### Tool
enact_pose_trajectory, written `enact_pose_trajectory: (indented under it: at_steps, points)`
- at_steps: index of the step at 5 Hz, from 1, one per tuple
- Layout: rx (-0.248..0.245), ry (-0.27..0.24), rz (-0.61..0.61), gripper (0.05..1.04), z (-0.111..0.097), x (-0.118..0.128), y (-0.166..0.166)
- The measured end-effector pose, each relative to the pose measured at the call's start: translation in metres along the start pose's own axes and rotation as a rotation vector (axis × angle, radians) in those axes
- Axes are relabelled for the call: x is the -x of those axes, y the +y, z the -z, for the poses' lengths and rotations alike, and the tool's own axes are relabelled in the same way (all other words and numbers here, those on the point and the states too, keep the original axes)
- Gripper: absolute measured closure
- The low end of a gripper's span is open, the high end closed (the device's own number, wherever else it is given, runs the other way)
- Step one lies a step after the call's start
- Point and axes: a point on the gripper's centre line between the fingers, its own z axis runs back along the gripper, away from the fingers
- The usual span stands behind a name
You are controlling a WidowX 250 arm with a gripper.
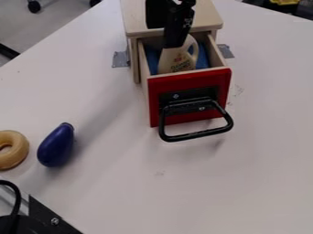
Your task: Take the white bottle out of the drawer and place it on the bottom left of the table
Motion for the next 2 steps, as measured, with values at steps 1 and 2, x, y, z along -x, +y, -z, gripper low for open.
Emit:
enact_pose_trajectory:
  at_steps: [1, 2]
  points:
    - [-0.004, -0.005, 0.005, 0.084, -0.0008, -0.0052, 0.0021]
    - [0.004, 0.009, 0.007, 0.084, 0.0040, -0.0067, 0.0022]
